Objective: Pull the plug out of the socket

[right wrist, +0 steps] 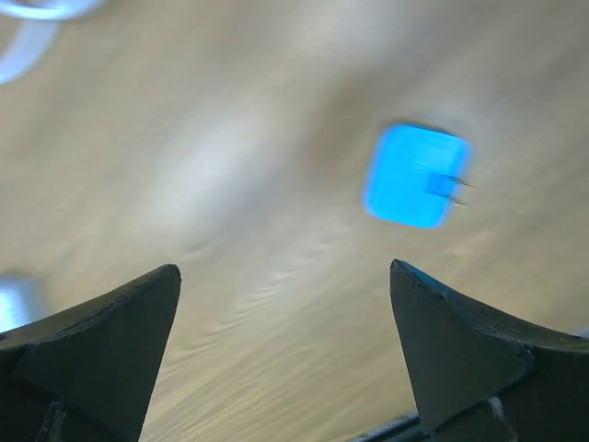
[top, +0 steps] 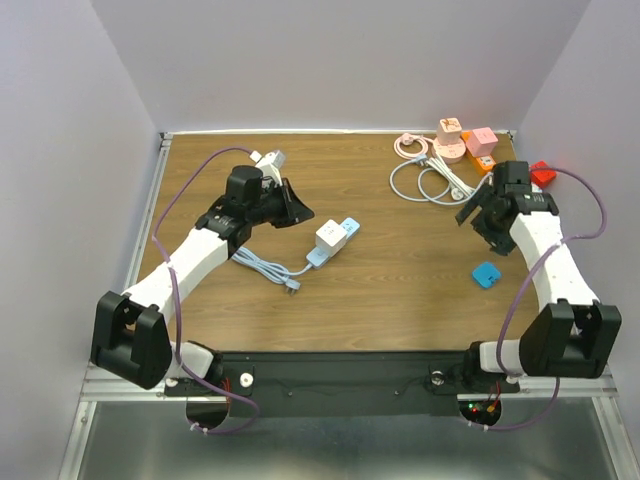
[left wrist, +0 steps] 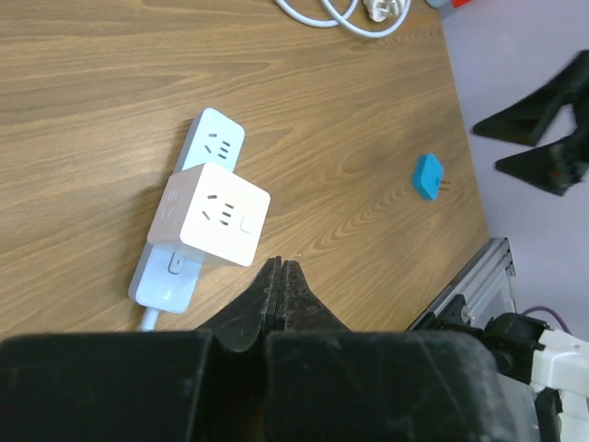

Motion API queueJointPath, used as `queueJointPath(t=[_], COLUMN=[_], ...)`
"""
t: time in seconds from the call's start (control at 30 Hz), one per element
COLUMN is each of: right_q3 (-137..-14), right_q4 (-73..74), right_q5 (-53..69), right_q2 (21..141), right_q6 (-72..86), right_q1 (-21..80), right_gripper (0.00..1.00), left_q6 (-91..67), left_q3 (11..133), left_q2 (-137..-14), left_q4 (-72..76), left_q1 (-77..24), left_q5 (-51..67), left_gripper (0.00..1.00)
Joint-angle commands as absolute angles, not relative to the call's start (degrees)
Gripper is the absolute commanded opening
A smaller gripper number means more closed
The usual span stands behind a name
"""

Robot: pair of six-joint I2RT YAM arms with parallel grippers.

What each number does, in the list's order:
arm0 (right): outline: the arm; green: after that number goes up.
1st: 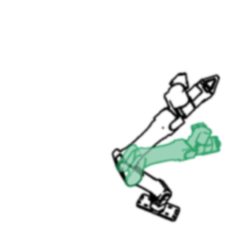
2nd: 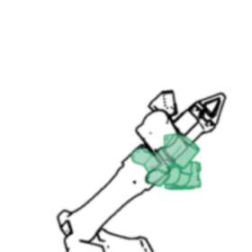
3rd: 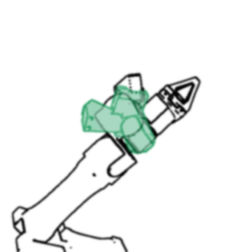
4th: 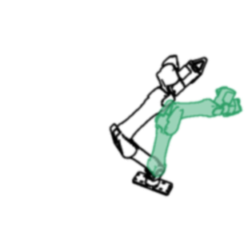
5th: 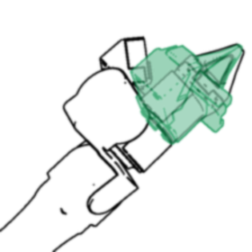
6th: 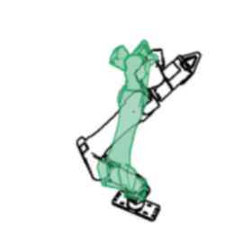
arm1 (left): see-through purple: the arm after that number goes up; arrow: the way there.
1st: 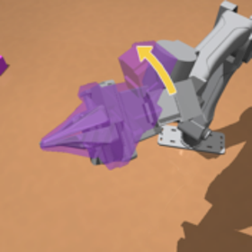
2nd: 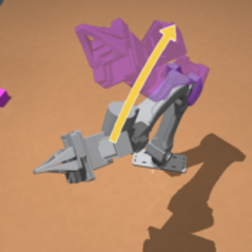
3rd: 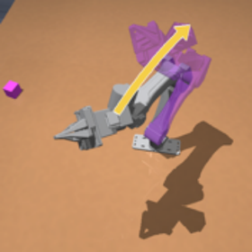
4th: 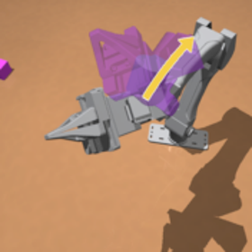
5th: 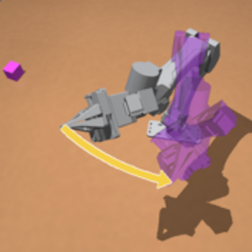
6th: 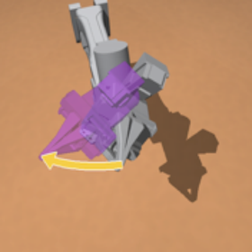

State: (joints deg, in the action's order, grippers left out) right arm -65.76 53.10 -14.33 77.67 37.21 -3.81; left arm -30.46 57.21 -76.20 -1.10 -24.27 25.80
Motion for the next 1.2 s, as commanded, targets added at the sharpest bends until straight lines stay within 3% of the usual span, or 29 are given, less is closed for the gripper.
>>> queueJointPath(t=[0.0,0.1,0.23,0.37,0.73,1.17], right_q3=[-67.77,-66.18,-72.93,-80.58,-94.22,-95.89], right_q4=[47.4,39.66,38.67,37.88,37.62,37.71], right_q5=[5.27,15.97,13.01,8.62,-4.57,2.55], right_q2=[75.06,75.31,84.69,91.64,108.79,112.05], right_q6=[35.95,35.51,32.09,25.87,8.89,2.64], right_q1=[-3.61,2.52,19.73,27.4,37.52,40.69], right_gripper=[1.0,1.0,1.0,1.0,1.0,1.0], left_q6=[-30.14,-31.81,-33.48,-34.19,-37.35,-37.18], left_q3=[55.9,53.36,49.49,46.51,43.24,44.12], left_q2=[-75.93,-76.38,-77.43,-79.53,-85.43,-92.54], left_q4=[0.26,1.93,3.51,4.74,11.77,14.85], left_q1=[-23.91,-23.91,-23.82,-23.82,-23.82,-23.91], left_q5=[23.38,22.24,20.83,19.87,23.81,28.39], left_gripper=[0.0,0.0,0.0,0.0,0.0,0.0])
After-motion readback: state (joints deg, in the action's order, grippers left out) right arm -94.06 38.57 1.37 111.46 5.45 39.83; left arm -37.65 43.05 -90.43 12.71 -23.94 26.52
